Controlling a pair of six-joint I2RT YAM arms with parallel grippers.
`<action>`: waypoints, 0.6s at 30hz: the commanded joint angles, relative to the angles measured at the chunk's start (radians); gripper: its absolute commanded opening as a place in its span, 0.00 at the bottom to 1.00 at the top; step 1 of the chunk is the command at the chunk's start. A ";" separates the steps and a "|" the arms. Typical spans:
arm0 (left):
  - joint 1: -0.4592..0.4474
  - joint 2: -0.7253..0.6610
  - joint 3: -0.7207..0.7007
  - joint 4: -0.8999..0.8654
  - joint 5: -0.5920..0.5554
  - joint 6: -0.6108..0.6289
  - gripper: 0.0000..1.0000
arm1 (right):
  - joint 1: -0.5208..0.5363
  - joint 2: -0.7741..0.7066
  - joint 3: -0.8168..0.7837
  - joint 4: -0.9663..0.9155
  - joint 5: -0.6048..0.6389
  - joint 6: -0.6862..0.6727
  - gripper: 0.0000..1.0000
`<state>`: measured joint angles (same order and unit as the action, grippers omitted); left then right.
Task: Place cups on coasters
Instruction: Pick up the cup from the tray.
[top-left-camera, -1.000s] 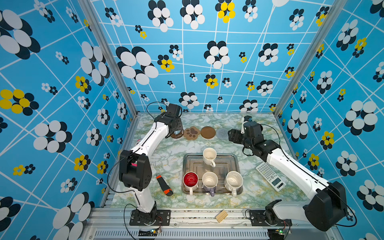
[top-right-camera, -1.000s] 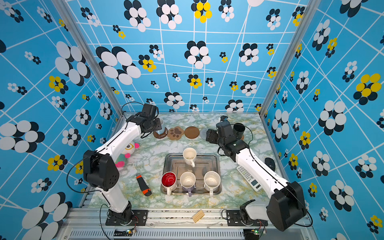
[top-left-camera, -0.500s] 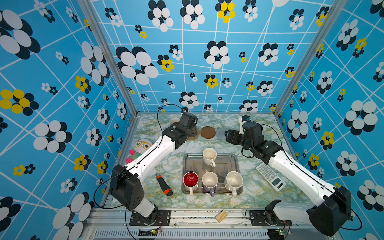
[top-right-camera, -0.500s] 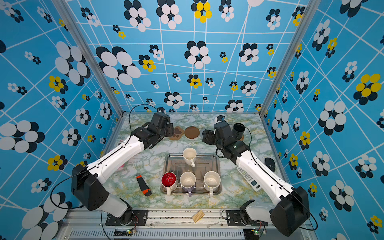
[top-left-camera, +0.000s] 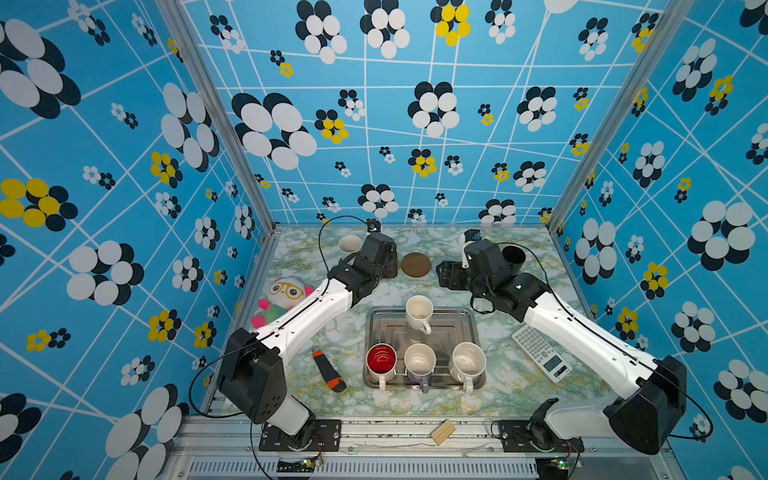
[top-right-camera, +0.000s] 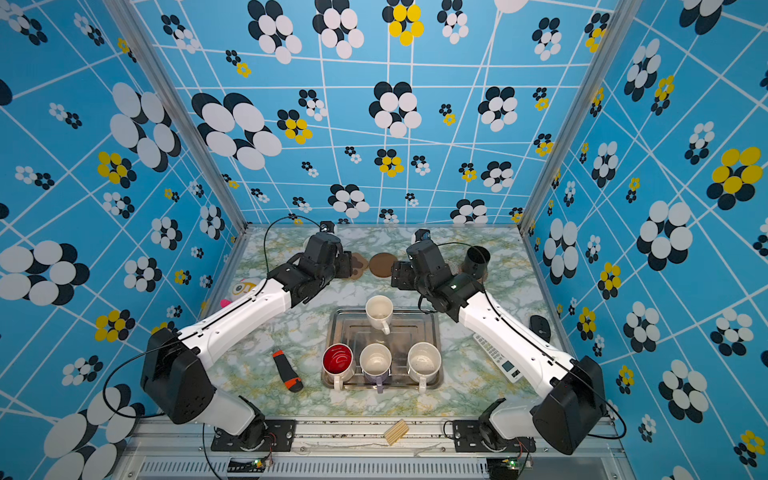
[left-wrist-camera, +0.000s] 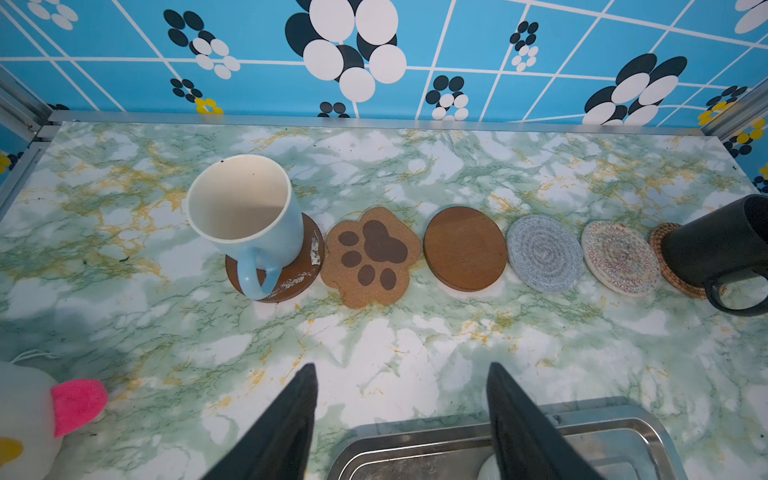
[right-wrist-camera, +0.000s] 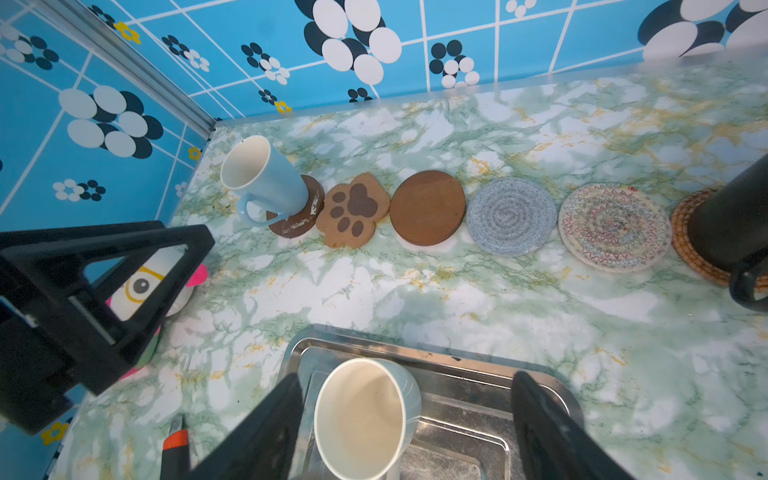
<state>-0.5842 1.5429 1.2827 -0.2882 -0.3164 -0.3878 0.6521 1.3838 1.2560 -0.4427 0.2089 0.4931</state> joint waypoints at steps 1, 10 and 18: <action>-0.006 -0.047 -0.032 0.048 0.022 0.024 0.66 | 0.019 0.015 0.035 -0.072 0.034 -0.023 0.81; -0.006 -0.102 -0.105 0.132 0.075 0.012 0.68 | 0.081 0.039 0.056 -0.155 0.045 -0.036 0.80; -0.006 -0.140 -0.137 0.143 0.052 0.021 0.69 | 0.149 0.045 0.019 -0.257 0.057 -0.010 0.80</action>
<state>-0.5842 1.4349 1.1637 -0.1711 -0.2584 -0.3801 0.7849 1.4254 1.2888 -0.6266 0.2390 0.4755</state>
